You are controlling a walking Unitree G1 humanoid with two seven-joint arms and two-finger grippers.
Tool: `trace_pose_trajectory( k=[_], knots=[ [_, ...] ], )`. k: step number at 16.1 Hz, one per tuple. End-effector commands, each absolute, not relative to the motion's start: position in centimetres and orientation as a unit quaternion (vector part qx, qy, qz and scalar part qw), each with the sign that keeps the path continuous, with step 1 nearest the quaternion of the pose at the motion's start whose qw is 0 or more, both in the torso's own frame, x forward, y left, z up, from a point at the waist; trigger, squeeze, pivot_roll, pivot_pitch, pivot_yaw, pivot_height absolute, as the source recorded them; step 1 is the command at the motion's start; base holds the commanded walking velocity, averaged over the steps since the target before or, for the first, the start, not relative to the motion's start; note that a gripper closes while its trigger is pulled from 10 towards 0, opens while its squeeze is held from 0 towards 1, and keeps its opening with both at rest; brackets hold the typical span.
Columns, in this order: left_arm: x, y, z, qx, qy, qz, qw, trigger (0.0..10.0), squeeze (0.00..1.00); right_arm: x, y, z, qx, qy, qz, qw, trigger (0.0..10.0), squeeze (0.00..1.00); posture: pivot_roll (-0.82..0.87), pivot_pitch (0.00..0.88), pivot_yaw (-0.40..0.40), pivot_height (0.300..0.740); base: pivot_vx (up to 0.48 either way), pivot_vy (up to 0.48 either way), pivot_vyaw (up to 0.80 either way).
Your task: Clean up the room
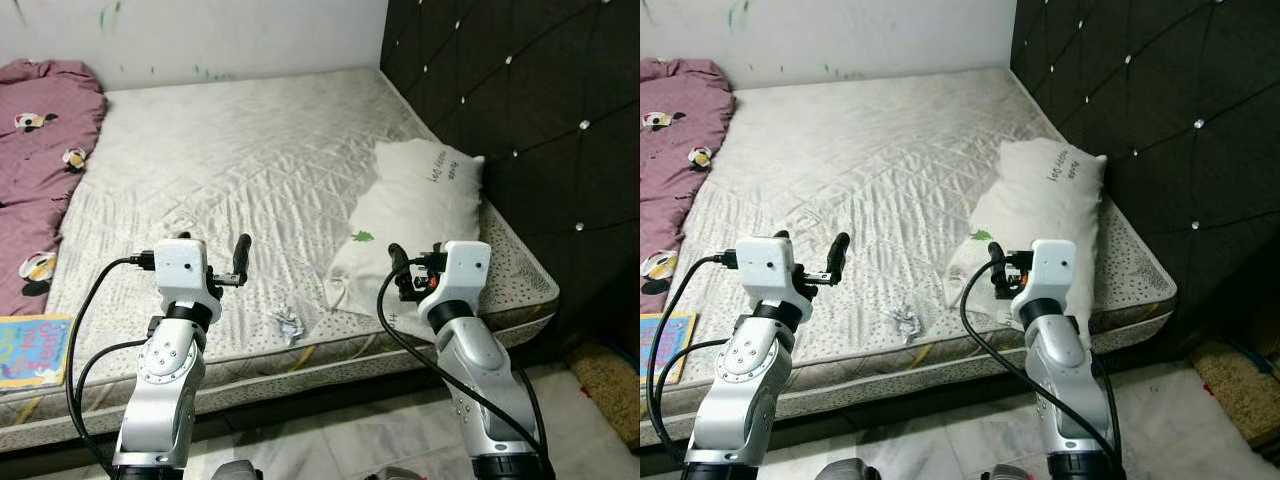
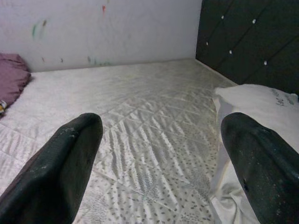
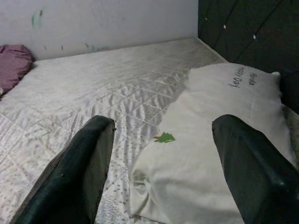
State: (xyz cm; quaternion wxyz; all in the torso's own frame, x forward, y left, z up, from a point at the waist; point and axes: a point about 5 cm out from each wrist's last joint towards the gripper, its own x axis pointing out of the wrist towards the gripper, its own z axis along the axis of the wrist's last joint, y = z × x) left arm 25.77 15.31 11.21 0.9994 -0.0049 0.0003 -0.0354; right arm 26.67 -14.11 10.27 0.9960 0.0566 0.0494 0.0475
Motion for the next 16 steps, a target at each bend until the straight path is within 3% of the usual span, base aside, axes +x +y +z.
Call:
trace_pose_trajectory(
  k=[1,13,16],
  knots=[
    [25.65,15.39,11.68,-0.006,-0.006,-0.039,0.999,10.0,0.00,26.69,-14.22,11.24,0.061,0.032,0.046,0.997,10.0,0.00,0.01,0.000,-0.004,0.740,0.337,0.000,0.00],
    [25.62,15.06,11.36,-0.011,0.002,-0.045,0.999,10.0,0.00,26.67,-14.64,11.21,0.064,0.035,0.042,0.996,10.0,0.00,0.00,0.000,-0.010,0.740,0.320,0.000,0.00],
    [25.91,15.13,11.34,-0.009,0.006,-0.034,0.999,10.0,0.00,26.84,-14.70,11.41,0.049,0.029,0.043,0.997,10.0,0.00,0.00,0.000,-0.010,0.740,0.084,0.000,0.00]
  ],
)
